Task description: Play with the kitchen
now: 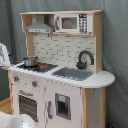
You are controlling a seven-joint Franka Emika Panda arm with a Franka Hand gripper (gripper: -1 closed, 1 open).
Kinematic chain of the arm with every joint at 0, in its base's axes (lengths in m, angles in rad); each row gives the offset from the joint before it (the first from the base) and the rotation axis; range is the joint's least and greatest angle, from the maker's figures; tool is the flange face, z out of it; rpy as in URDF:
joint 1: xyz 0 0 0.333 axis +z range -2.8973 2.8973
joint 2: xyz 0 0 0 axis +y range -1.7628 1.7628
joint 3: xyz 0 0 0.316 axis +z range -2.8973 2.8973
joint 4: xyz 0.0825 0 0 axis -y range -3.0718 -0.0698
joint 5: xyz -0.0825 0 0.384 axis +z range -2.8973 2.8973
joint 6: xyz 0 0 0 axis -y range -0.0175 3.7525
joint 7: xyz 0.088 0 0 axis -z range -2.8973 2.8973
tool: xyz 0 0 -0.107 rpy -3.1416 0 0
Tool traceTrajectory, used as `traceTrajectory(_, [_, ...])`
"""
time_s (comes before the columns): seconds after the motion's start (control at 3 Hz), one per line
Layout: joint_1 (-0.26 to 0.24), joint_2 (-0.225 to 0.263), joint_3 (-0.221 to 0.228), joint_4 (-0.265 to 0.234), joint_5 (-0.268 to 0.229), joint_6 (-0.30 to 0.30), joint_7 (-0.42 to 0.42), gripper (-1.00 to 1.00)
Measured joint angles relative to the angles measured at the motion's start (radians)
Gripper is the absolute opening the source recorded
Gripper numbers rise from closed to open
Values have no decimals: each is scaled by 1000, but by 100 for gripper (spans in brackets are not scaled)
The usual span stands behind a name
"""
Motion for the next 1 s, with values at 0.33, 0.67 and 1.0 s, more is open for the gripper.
traceTrajectory(0.33, [-37,88,26,44,0,-4,-36,100])
traceTrajectory(0.67, [-76,170,57,81,0,-13,-71,100])
traceTrajectory(1.0, [-123,252,75,115,0,-31,-118,100])
